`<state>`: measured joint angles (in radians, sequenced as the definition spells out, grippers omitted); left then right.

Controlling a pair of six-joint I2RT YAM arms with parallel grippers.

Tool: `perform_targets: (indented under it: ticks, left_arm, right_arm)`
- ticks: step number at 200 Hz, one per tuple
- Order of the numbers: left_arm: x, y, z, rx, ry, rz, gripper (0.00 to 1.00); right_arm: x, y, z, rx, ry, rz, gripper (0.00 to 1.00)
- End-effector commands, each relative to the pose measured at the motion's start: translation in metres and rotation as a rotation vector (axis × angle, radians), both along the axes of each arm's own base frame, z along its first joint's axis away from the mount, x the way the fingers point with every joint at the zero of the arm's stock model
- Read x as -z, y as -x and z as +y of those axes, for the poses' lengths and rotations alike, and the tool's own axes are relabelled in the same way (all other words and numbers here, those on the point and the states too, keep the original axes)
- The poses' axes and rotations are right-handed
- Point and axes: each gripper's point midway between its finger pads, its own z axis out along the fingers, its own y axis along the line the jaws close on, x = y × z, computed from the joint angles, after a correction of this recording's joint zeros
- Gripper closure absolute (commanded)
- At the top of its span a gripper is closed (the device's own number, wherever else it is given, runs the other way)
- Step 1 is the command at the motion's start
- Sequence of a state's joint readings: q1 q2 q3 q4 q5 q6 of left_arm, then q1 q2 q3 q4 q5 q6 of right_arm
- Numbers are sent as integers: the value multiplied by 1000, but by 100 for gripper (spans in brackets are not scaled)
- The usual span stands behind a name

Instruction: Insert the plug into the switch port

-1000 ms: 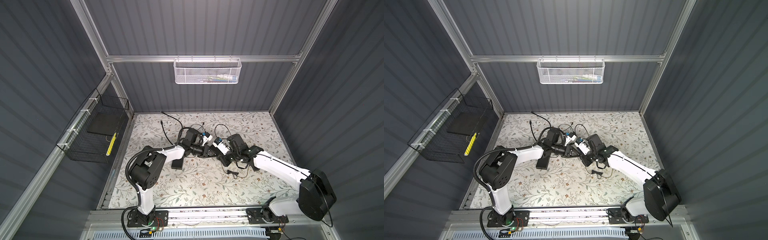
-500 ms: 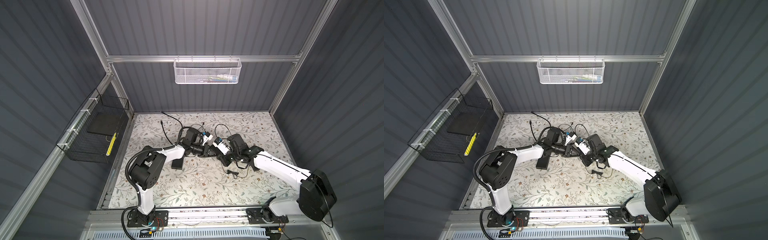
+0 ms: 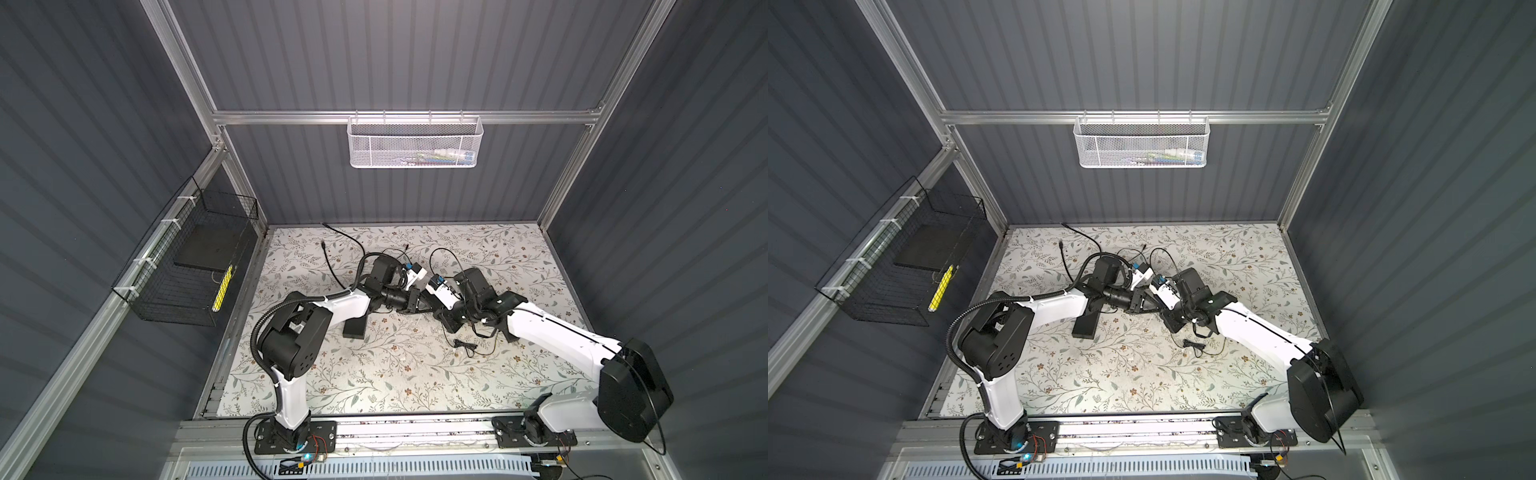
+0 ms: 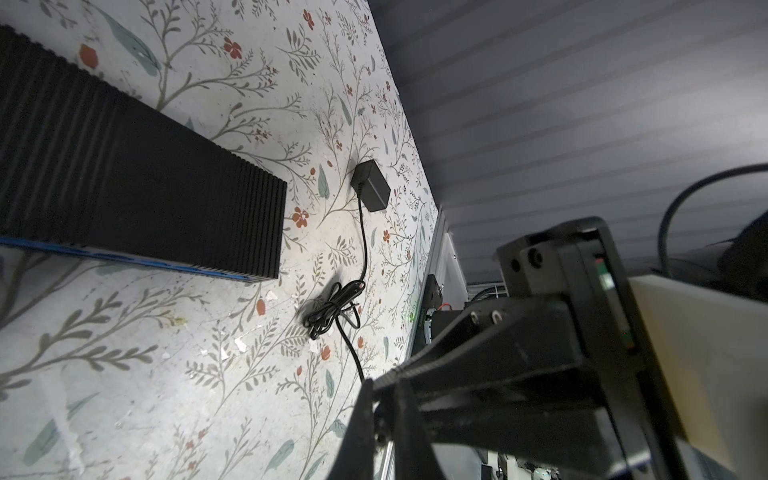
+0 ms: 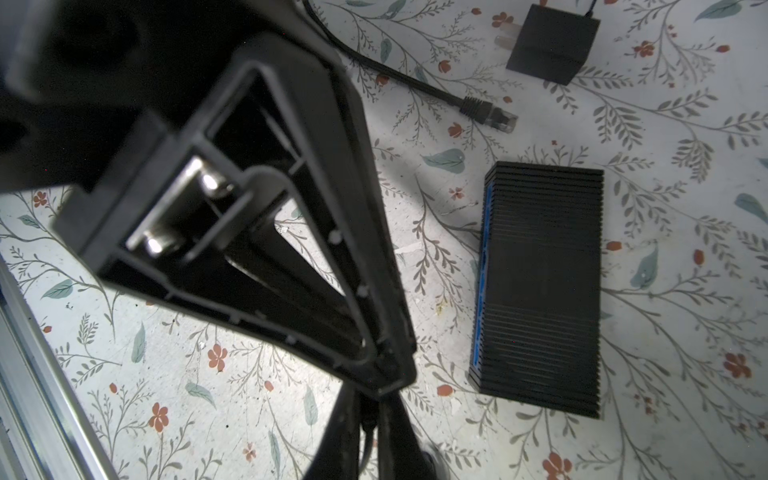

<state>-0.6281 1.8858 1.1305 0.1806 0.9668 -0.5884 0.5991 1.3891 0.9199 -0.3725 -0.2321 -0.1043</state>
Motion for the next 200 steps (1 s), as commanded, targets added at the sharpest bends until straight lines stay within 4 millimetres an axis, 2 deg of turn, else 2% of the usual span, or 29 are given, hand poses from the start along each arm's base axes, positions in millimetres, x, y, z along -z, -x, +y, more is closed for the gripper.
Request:
perform_targets:
  ticks: [1, 33, 64, 111, 158, 200]
  left_arm:
    - [5, -4, -4, -3, -7, -7, 98]
    - [6, -3, -3, 1, -7, -5, 100]
    - [4, -1, -3, 6, -3, -11, 100]
    - [-2, 0, -3, 22, 9, -26, 100]
    - [-7, 3, -2, 41, 19, -33, 100]
    - [-9, 6, -2, 51, 24, -35, 100]
  right_arm:
    - [0, 6, 5, -23, -16, 2, 86]
    - [1, 7, -1, 2, -22, 3, 78]
    - [-4, 5, -11, 61, -109, 47, 74]
    - [-27, 10, -13, 62, -388, 125, 71]
    - [-13, 7, -8, 32, -375, 177, 71]
    - [-11, -1, -6, 24, -357, 172, 79]
